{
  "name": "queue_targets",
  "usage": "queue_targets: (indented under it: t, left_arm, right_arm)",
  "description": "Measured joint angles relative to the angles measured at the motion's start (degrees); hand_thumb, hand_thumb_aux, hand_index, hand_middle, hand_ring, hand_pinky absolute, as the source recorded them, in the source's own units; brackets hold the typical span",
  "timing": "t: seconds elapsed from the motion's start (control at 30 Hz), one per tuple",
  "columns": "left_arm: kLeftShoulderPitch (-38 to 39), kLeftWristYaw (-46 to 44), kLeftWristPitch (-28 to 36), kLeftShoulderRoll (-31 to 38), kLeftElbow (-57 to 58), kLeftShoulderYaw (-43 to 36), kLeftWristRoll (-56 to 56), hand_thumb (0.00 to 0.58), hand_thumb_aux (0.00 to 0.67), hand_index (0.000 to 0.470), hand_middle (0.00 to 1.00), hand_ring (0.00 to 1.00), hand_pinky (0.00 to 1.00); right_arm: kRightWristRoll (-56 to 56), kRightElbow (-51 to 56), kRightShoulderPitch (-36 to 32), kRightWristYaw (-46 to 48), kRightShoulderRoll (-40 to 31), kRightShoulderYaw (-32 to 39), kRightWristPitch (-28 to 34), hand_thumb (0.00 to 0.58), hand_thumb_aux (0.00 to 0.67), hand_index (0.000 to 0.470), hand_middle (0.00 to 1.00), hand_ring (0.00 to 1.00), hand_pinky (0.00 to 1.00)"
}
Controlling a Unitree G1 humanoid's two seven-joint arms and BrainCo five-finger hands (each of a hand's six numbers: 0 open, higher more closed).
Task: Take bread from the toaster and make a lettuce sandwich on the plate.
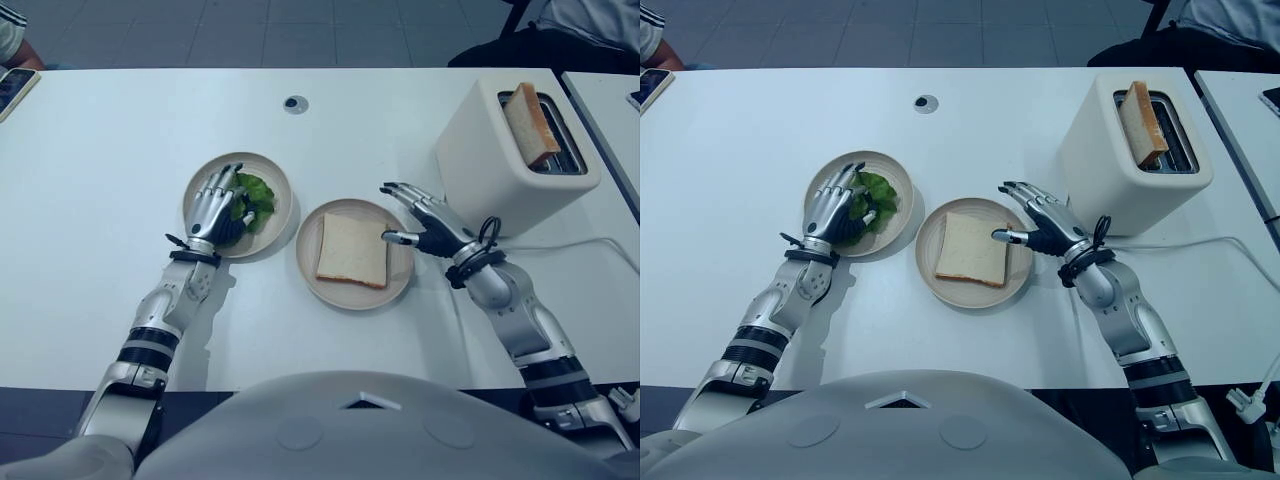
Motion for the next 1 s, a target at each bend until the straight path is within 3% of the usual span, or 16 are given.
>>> queue_targets:
  t: [0.3,0.63,1.0]
  left_arm:
    - [0.14,-1.76,-0.6,1.07,-2.65,-2.31,-4.4,0.58,0.67,0.47,0.0,0.0,0.0]
    - [0.08,-1.75,-7.87,-3.44,-12.97,-0.25,-16.51,0.58,0.67,0.47,0.0,0.0,0.0]
    - [-3.26,-14.35,-17.34,-8.97,-2.98,-17.19,-16.13,0.58,0.67,0.47,0.0,0.0,0.0]
  right_arm:
    - [1.48,-1.98,-0.3,-1.92,1.88,-1.67,-1.1,0.0,0.0,0.0,0.0,0.0,0.0]
    - [6.34,-4.6,-0.35,-4.68,4.27,-6.59,-2.61,0.0,0.0,0.0,0.0,0.0,0.0]
    - [8.7,-6.02,0.28,-4.71,3.65,-13.1,-2.89,0.0,0.0,0.0,0.0,0.0,0.0]
